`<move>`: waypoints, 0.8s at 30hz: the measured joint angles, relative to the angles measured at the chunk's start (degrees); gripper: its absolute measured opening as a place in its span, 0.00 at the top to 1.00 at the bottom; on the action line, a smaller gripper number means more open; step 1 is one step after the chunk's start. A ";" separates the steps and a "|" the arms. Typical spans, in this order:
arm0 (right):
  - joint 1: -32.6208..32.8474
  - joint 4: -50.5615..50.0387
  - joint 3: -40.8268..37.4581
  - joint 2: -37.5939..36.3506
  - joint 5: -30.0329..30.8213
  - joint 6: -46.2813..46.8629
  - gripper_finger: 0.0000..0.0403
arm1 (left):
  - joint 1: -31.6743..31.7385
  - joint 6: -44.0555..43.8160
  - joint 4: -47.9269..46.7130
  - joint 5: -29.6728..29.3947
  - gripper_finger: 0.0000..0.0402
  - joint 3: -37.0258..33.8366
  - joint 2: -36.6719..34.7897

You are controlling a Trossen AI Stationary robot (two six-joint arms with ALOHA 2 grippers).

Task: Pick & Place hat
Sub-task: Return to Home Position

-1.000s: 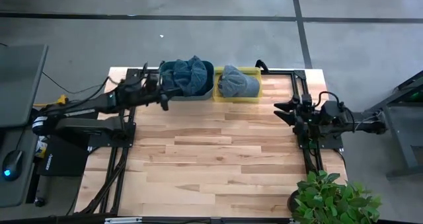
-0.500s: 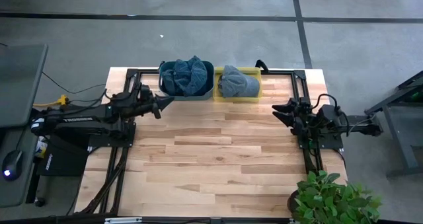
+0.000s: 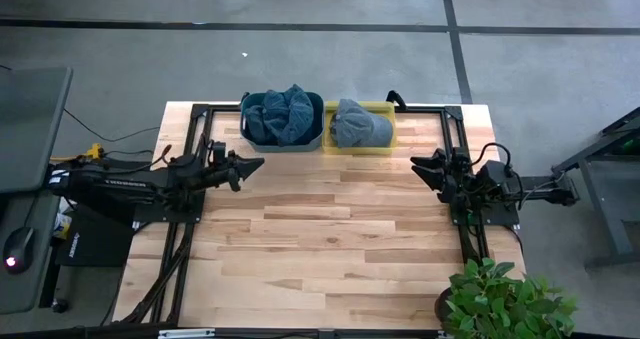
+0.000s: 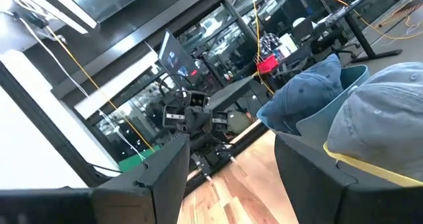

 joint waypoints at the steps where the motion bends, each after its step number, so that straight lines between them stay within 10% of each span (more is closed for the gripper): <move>1: 0.00 0.00 0.00 0.00 -0.04 0.21 0.46 | -0.60 -0.15 0.09 -0.36 1.00 -0.22 0.00; 24: -0.02 8.44 -3.65 0.46 5.62 1.96 0.46 | -17.11 0.57 2.63 -6.48 1.00 -5.02 -2.82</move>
